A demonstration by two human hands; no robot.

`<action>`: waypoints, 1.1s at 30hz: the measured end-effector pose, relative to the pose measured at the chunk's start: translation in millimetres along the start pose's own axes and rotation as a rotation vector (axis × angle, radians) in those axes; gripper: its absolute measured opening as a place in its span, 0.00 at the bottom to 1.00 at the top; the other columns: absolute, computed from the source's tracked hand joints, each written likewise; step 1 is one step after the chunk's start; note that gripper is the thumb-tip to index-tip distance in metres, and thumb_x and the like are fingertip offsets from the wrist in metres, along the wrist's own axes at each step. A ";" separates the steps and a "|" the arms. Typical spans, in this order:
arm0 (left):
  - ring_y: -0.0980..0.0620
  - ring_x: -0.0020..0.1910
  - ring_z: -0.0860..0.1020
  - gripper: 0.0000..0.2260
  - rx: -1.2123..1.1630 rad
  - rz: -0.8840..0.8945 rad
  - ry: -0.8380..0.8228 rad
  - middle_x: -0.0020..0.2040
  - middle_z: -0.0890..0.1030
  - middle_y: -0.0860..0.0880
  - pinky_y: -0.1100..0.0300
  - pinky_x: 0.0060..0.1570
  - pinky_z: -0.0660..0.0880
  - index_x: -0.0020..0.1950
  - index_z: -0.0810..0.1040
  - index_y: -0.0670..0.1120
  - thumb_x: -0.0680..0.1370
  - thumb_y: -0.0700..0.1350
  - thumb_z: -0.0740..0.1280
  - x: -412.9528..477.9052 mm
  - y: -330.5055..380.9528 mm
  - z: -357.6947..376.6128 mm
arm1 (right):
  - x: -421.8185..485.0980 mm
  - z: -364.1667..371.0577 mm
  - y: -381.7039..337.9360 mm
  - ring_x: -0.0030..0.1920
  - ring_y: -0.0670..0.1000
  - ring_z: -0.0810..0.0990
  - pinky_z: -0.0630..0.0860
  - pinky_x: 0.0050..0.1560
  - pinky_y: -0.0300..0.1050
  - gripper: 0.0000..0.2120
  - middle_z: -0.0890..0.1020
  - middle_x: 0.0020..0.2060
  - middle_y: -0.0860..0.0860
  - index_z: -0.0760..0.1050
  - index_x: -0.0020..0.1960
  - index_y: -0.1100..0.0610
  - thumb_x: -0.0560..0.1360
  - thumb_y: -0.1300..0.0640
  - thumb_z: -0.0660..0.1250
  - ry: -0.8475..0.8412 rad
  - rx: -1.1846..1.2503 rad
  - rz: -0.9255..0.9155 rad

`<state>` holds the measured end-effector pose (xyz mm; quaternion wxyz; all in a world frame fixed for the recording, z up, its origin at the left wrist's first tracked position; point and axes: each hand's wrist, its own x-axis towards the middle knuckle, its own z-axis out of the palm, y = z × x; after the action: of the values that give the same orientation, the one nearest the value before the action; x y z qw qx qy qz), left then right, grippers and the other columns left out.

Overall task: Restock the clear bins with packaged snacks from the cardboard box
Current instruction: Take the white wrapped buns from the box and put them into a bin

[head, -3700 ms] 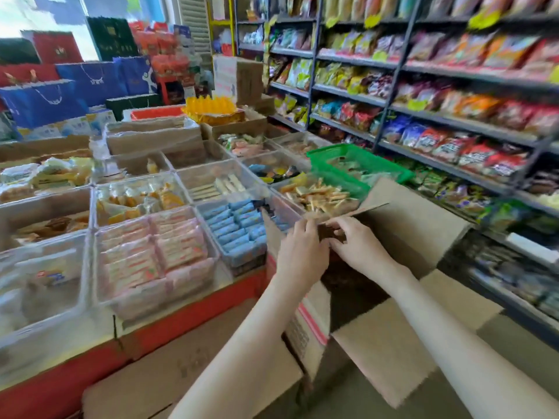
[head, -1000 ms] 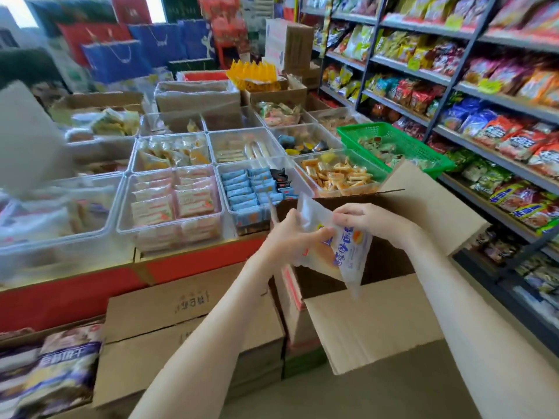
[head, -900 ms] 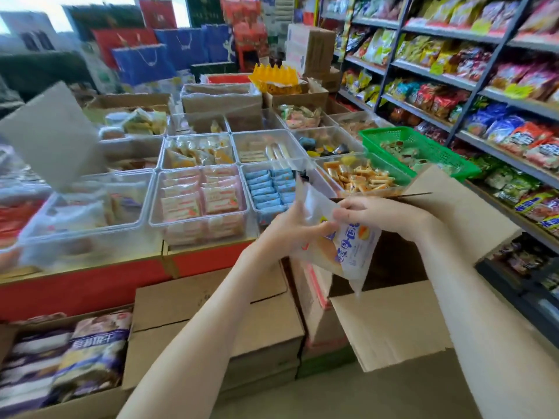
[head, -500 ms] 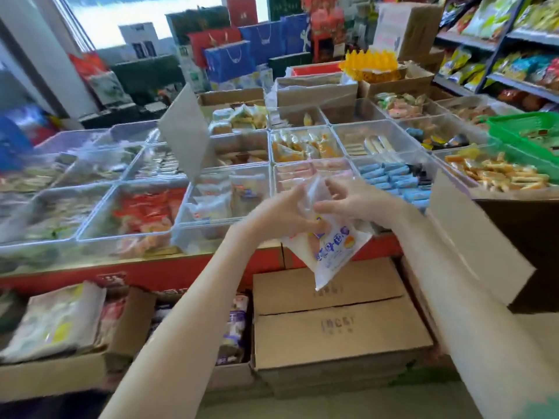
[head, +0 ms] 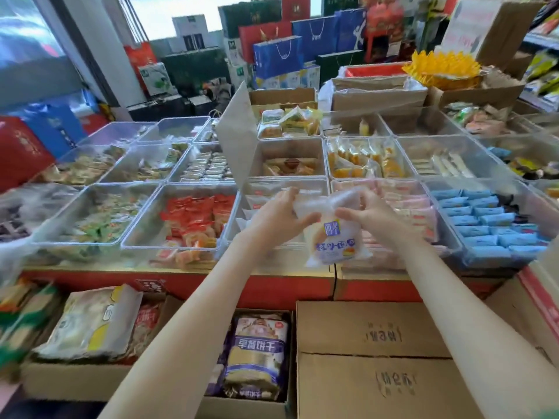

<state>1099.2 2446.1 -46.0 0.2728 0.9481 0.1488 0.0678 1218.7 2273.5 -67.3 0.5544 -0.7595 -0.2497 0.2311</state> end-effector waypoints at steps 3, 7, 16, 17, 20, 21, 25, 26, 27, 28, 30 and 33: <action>0.47 0.68 0.69 0.29 0.007 -0.129 0.077 0.70 0.70 0.47 0.50 0.65 0.68 0.73 0.64 0.45 0.78 0.61 0.61 19.5 -43.6 -2.7 | 46.7 3.3 9.1 0.54 0.53 0.79 0.77 0.51 0.48 0.18 0.79 0.49 0.51 0.71 0.58 0.57 0.72 0.55 0.73 0.155 0.126 0.014; 0.48 0.66 0.70 0.25 -0.033 -0.239 0.083 0.66 0.72 0.45 0.54 0.64 0.66 0.71 0.68 0.44 0.80 0.58 0.59 28.9 -98.4 6.5 | 95.1 26.3 19.4 0.45 0.48 0.78 0.72 0.34 0.27 0.16 0.76 0.45 0.50 0.67 0.57 0.59 0.74 0.61 0.70 0.236 0.150 -0.012; 0.50 0.75 0.59 0.29 0.113 -0.093 -0.058 0.75 0.62 0.48 0.53 0.73 0.55 0.74 0.64 0.46 0.77 0.57 0.64 91.8 -165.3 40.5 | 186.8 82.8 81.0 0.69 0.56 0.66 0.67 0.68 0.55 0.38 0.66 0.69 0.53 0.56 0.73 0.51 0.70 0.49 0.73 0.314 -0.135 0.205; 0.50 0.75 0.57 0.30 0.160 -0.066 -0.099 0.76 0.60 0.49 0.51 0.74 0.53 0.75 0.62 0.47 0.77 0.58 0.64 102.3 -169.6 45.0 | 195.1 88.0 86.9 0.67 0.55 0.68 0.67 0.66 0.51 0.34 0.69 0.66 0.53 0.58 0.71 0.53 0.72 0.51 0.72 0.310 -0.180 0.213; 0.50 0.77 0.52 0.32 0.236 0.001 -0.210 0.78 0.55 0.49 0.45 0.75 0.45 0.76 0.59 0.50 0.76 0.62 0.61 131.5 -185.5 61.1 | 213.4 106.1 104.9 0.65 0.54 0.69 0.65 0.61 0.43 0.28 0.69 0.65 0.55 0.58 0.70 0.58 0.75 0.58 0.68 0.282 -0.337 0.195; 0.50 0.77 0.50 0.34 0.252 0.018 -0.237 0.78 0.54 0.48 0.44 0.74 0.43 0.76 0.58 0.50 0.75 0.64 0.61 139.6 -190.9 65.9 | 218.5 111.3 111.0 0.69 0.57 0.65 0.64 0.66 0.47 0.31 0.65 0.69 0.57 0.56 0.72 0.58 0.75 0.61 0.67 0.316 -0.459 0.148; 0.49 0.77 0.42 0.42 0.316 0.032 -0.353 0.79 0.49 0.47 0.41 0.73 0.39 0.78 0.51 0.52 0.71 0.72 0.57 162.0 -206.9 77.9 | 218.8 124.0 124.6 0.76 0.59 0.39 0.33 0.71 0.62 0.44 0.42 0.77 0.57 0.40 0.77 0.51 0.72 0.57 0.67 0.224 -1.165 0.020; 0.48 0.77 0.41 0.42 0.322 0.032 -0.366 0.79 0.48 0.47 0.40 0.73 0.38 0.78 0.50 0.53 0.71 0.73 0.56 165.4 -208.9 79.7 | 218.2 126.7 127.8 0.76 0.59 0.36 0.26 0.67 0.62 0.47 0.39 0.76 0.57 0.35 0.77 0.50 0.73 0.52 0.67 0.140 -1.309 0.022; 0.47 0.77 0.41 0.43 0.325 0.032 -0.376 0.79 0.47 0.47 0.39 0.73 0.38 0.78 0.50 0.53 0.70 0.74 0.55 168.1 -210.2 80.2 | 218.2 128.5 131.4 0.75 0.59 0.34 0.22 0.63 0.63 0.50 0.36 0.76 0.57 0.29 0.75 0.50 0.74 0.49 0.67 0.071 -1.415 0.049; 0.46 0.77 0.40 0.43 0.328 0.033 -0.387 0.79 0.47 0.47 0.39 0.72 0.37 0.78 0.49 0.54 0.70 0.75 0.54 170.3 -211.5 81.1 | 220.3 129.2 136.2 0.75 0.59 0.33 0.20 0.61 0.63 0.53 0.33 0.75 0.59 0.24 0.73 0.51 0.74 0.47 0.67 0.035 -1.473 0.099; 0.45 0.77 0.39 0.43 0.341 0.037 -0.406 0.79 0.45 0.46 0.39 0.72 0.37 0.78 0.48 0.55 0.70 0.76 0.52 171.7 -214.7 82.9 | 229.3 127.9 147.6 0.75 0.60 0.33 0.18 0.59 0.64 0.56 0.33 0.74 0.61 0.17 0.67 0.51 0.73 0.47 0.68 0.025 -1.523 0.181; 0.45 0.77 0.39 0.42 0.352 0.050 -0.402 0.79 0.45 0.47 0.39 0.73 0.38 0.78 0.48 0.57 0.70 0.76 0.50 170.9 -219.0 85.5 | 242.2 128.4 153.5 0.77 0.60 0.43 0.28 0.66 0.66 0.58 0.45 0.76 0.62 0.16 0.67 0.51 0.72 0.51 0.69 0.002 -1.570 0.157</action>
<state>1225.2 2634.8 -227.6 0.1258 0.9787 0.0779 -0.1420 1343.1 2480.8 -268.0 -0.1619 -0.9444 -0.2849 0.0251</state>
